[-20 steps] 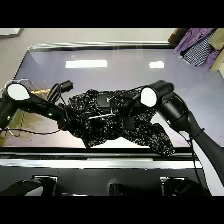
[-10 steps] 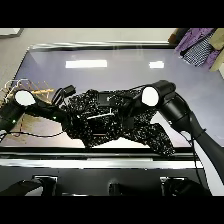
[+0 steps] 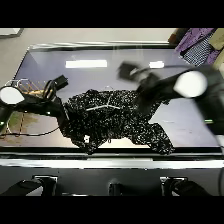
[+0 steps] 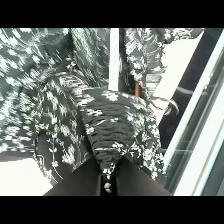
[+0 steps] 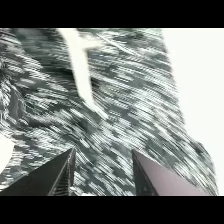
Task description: Fold the clothes and pants, and hang the long-sleeved shirts on hangers.
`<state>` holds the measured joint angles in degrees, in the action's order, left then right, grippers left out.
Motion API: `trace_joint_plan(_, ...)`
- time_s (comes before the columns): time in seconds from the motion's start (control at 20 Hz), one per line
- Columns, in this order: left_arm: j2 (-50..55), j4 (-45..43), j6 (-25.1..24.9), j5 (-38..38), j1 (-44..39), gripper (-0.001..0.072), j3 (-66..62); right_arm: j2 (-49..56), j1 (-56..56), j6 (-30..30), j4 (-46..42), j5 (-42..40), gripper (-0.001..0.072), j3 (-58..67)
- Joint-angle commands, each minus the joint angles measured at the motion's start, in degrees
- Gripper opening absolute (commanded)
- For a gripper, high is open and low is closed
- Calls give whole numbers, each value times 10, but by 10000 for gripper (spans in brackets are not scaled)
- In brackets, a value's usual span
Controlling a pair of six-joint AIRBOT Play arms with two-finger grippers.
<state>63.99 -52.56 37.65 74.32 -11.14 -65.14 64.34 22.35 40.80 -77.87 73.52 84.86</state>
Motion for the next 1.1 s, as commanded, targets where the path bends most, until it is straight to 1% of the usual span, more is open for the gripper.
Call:
trace_joint_plan(0.0,-40,1,-2,-3,0,25,-11,-49,-139,23,53,46,440,17)
trace_joint_plan(0.1,-68,1,-2,-4,0,25,-11,-55,-215,19,107,89,439,9)
trace_joint_plan(0.15,-79,2,-2,-5,0,25,-11,-55,-240,14,125,94,440,-1)
trace_joint_plan(0.2,-91,2,-2,-4,0,25,-11,-55,-256,-3,135,88,442,-18)
trace_joint_plan(0.25,-101,2,-2,-4,0,25,-11,-53,-262,-33,140,75,455,-39)
trace_joint_plan(0.3,-109,2,-2,-4,0,25,-11,-48,-261,-64,145,59,497,-63)
trace_joint_plan(0.35,-115,2,-2,-4,0,26,-11,-36,-260,-92,167,47,506,-87)
trace_joint_plan(0.45,-118,2,-2,-4,0,26,-11,0,-260,-143,241,27,507,-120)
trace_joint_plan(0.55,-117,2,-4,-4,0,26,-10,50,-260,-163,309,18,509,-126)
trace_joint_plan(0.65,-117,3,-4,-4,0,26,-10,95,-260,-179,364,8,563,-126)
trace_joint_plan(0.7,-117,3,-4,-4,0,26,-10,112,-256,-205,380,8,564,-126)
trace_joint_plan(0.8,-116,4,-4,-4,0,26,-10,138,-235,-255,383,2,564,-126)
trace_joint_plan(0.85,-116,4,-4,-3,0,26,-10,145,-222,-263,382,-9,564,-126)
trace_joint_plan(1.05,-116,6,-4,-3,0,26,-10,157,-186,-263,383,-81,562,-126)
